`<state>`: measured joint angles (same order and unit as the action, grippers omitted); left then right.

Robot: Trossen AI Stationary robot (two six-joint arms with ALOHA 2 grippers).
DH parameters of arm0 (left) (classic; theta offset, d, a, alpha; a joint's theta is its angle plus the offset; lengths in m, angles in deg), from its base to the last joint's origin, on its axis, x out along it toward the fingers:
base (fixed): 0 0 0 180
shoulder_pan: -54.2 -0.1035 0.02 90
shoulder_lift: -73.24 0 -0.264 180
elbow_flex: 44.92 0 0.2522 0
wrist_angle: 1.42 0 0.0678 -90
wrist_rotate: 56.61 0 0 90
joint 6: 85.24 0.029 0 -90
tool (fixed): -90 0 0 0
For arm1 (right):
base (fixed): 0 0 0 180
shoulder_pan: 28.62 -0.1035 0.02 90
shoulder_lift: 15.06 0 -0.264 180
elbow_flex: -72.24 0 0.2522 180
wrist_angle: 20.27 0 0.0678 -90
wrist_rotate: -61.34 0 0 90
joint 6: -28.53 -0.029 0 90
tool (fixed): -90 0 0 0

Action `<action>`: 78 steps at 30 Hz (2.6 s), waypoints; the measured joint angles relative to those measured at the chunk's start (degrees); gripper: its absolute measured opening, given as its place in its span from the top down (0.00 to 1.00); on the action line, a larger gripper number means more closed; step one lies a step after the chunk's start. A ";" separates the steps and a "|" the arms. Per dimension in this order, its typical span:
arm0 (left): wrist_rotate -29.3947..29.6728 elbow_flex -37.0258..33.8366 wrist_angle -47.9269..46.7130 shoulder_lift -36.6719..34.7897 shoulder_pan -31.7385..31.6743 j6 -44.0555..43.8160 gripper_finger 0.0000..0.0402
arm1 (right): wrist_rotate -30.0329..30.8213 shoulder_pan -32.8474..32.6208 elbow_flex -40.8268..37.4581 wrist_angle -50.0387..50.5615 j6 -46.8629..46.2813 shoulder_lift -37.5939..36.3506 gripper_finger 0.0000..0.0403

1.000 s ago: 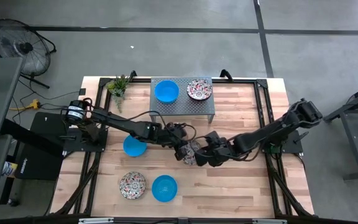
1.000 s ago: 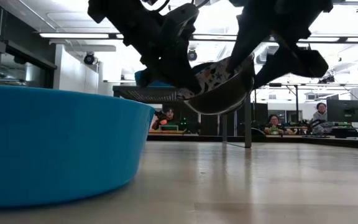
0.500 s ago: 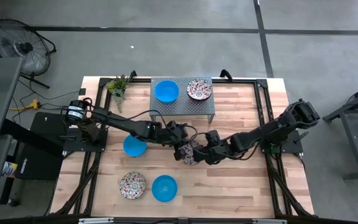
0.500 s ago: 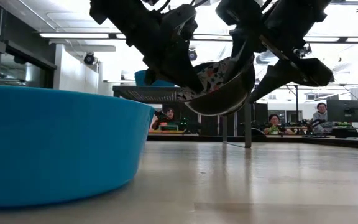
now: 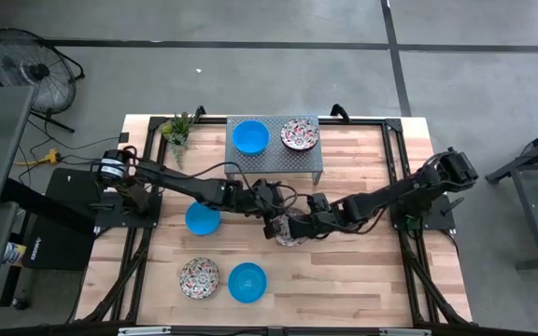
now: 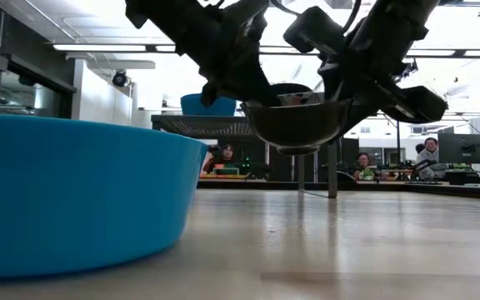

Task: Pick & Place Mini bowls
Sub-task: Stack the white patterned bowl on top of the other white patterned bowls on the shelf

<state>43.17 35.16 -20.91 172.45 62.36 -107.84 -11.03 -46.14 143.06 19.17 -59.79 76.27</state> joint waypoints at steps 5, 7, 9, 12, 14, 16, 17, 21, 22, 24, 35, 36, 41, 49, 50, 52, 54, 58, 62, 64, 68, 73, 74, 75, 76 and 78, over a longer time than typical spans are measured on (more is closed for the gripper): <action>-0.66 -0.13 -0.51 0.01 0.02 0.50 0.99 | -1.21 0.07 0.00 -0.47 0.40 -0.02 0.93; -1.20 -0.17 -0.67 0.01 0.02 1.30 0.97 | -1.41 0.07 0.00 -0.49 1.13 -0.01 0.93; -2.59 -0.22 -0.88 0.03 0.09 2.64 0.92 | -1.86 -0.03 0.00 -0.58 2.28 -0.02 0.93; -4.82 -0.30 -0.89 0.07 0.20 6.01 0.83 | -2.76 -0.15 0.00 -0.87 3.61 -0.02 0.93; -5.28 -0.35 -0.99 0.13 -0.13 8.39 0.77 | -2.76 -0.15 0.00 -0.95 3.90 -0.02 0.93; -5.66 -0.40 -1.30 0.16 -0.60 10.81 0.72 | -2.47 -0.09 0.00 -1.00 3.85 -0.04 0.93; -5.99 -0.45 -1.36 0.16 -0.75 11.85 0.70 | -2.26 -0.08 0.00 -1.00 3.75 -0.04 0.93; -7.61 0.78 -3.35 0.24 -2.10 17.82 0.62 | -2.23 -0.04 0.02 -1.30 3.69 -0.14 0.93; -8.00 1.72 -4.88 0.27 -2.40 19.71 0.61 | -2.20 -0.04 0.04 -1.43 3.66 -0.18 0.93; -8.43 3.98 -8.64 0.30 -2.85 23.70 0.59 | -2.19 -0.04 0.13 -1.59 3.45 -0.28 0.93; 0.10 15.73 -29.04 0.38 -2.73 41.42 0.57 | -4.08 -0.02 0.33 -0.43 3.52 -0.45 0.93; 1.55 16.25 -31.10 0.38 -2.85 42.31 0.57 | -5.23 -0.15 0.33 -0.01 3.65 -0.47 0.93; 6.45 21.80 -40.70 0.42 -2.99 43.92 0.57 | -6.45 -0.37 0.33 1.96 3.65 -0.48 0.93; 8.37 26.91 -55.74 0.40 -2.97 44.87 0.57 | -7.84 -0.64 0.31 2.86 3.50 -0.66 0.93; 8.31 26.91 -56.88 0.40 -2.95 44.85 0.57 | -7.75 -0.66 0.31 2.91 3.50 -0.79 0.93; 8.09 26.96 -59.96 0.40 -2.91 44.17 0.57 | -7.59 -0.64 0.31 3.17 3.48 -1.46 0.93; 7.94 26.96 -62.89 0.40 -2.91 43.06 0.57 | -7.59 -0.65 0.31 3.73 3.52 -2.41 0.93; 8.36 26.50 -66.53 -1.55 -2.63 41.99 0.57 | -7.04 -0.69 0.30 6.65 3.52 -5.56 0.93; 9.27 24.77 -65.66 -5.94 -2.54 41.78 0.57 | -6.00 -0.45 0.28 10.96 3.52 -9.98 0.93; 9.27 23.25 -64.06 -8.56 -2.54 41.68 0.57 | -5.33 -0.44 0.28 13.15 3.52 -12.40 0.93; 9.92 17.38 -58.05 -15.68 -2.54 41.68 0.57 | -3.54 0.44 0.24 16.79 3.65 -17.55 0.93; 7.38 4.84 -46.58 -25.50 -2.56 41.42 0.57 | -2.27 3.44 0.22 19.64 5.35 -23.98 0.93; 5.90 2.41 -42.52 -27.40 -2.54 40.81 0.57 | -2.39 4.43 0.22 19.74 6.18 -25.30 0.93; 4.51 -0.11 -38.85 -29.70 -2.54 39.90 0.57 | -2.69 5.66 0.22 19.77 7.08 -26.40 0.93; 3.37 -2.88 -37.72 -32.48 -2.54 39.04 0.57 | -3.18 7.22 0.23 19.97 8.00 -27.55 0.93; 1.45 -7.49 -33.68 -37.19 -2.49 37.63 0.57 | -4.28 10.36 0.67 20.56 10.61 -29.75 0.93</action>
<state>44.62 27.67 -54.59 135.27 59.87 -70.21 -15.30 -35.78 143.72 39.73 -49.17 46.52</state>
